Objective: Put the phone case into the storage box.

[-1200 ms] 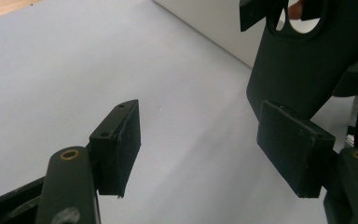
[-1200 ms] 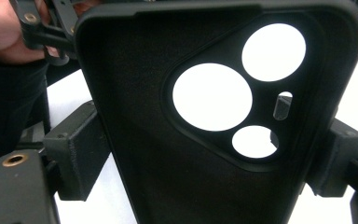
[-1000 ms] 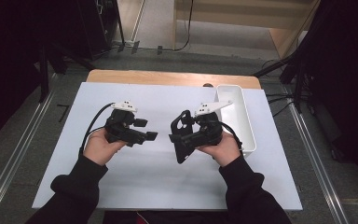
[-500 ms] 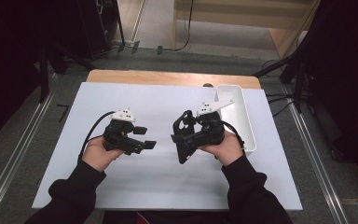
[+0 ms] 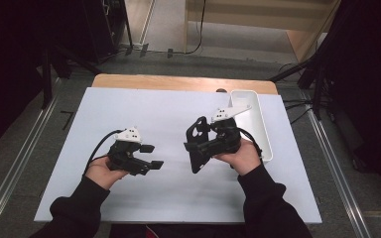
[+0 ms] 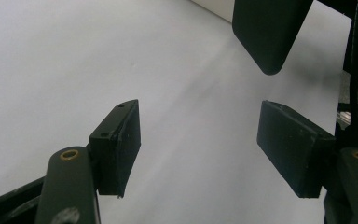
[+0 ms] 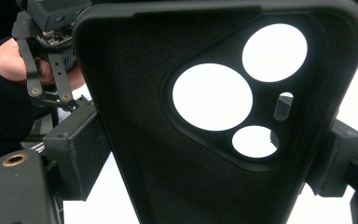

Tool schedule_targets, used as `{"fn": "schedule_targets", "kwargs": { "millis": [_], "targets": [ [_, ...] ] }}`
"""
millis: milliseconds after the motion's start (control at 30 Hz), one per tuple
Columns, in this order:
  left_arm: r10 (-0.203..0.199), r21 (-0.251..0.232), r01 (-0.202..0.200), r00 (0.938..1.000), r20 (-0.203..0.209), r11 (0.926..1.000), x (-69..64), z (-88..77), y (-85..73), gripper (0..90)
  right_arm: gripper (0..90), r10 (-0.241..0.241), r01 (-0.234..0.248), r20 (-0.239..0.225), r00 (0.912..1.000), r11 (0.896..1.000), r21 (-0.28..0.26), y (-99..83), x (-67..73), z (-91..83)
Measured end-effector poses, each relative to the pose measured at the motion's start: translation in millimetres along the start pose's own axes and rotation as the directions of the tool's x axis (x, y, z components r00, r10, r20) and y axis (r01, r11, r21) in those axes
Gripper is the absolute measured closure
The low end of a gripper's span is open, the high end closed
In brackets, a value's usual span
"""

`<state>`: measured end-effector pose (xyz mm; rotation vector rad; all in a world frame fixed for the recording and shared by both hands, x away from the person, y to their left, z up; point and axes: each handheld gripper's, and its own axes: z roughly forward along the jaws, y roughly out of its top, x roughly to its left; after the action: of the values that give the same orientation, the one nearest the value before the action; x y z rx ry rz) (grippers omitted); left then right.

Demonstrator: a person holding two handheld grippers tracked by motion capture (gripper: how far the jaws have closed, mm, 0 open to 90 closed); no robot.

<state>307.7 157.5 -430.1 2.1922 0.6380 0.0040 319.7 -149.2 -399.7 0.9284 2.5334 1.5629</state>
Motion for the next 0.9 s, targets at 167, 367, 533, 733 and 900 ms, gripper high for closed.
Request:
{"fn": "schedule_targets", "kwargs": {
  "millis": [167, 367, 533, 733, 900],
  "targets": [
    [-0.016, -0.002, 0.016, 0.9998, 0.011, 0.9999, 1.7, -0.8, -7.6, 29.5, 12.9, -0.001, 0.001, -0.002, 1.0, 1.0, 0.002, -0.2, -0.6, -0.8],
    [-0.025, 0.005, 0.025, 0.9997, 0.005, 0.9997, 2.4, -1.4, -16.5, 26.9, 12.9, 0.003, -0.003, 0.003, 1.0, 1.0, 0.001, -0.2, -1.5, -2.9],
    [-0.024, 0.011, 0.024, 0.9997, 0.0, 0.9997, 2.4, -2.1, -23.1, 26.9, 12.9, 0.003, -0.003, 0.004, 1.0, 1.0, 0.002, 0.3, -1.9, -4.7],
    [-0.029, 0.024, 0.029, 0.9995, -0.012, 0.9993, 3.2, -4.4, -31.6, 26.8, 12.9, 0.008, -0.008, 0.01, 0.9999, 1.0, 0.0, 0.4, -3.5, -7.7],
    [-0.042, 0.021, 0.042, 0.999, -0.014, 0.9989, 4.1, -8.6, -37.9, 26.9, 12.9, 0.017, -0.016, 0.017, 0.9997, 1.0, -0.005, 1.6, -4.5, -11.4]
  ]
}}
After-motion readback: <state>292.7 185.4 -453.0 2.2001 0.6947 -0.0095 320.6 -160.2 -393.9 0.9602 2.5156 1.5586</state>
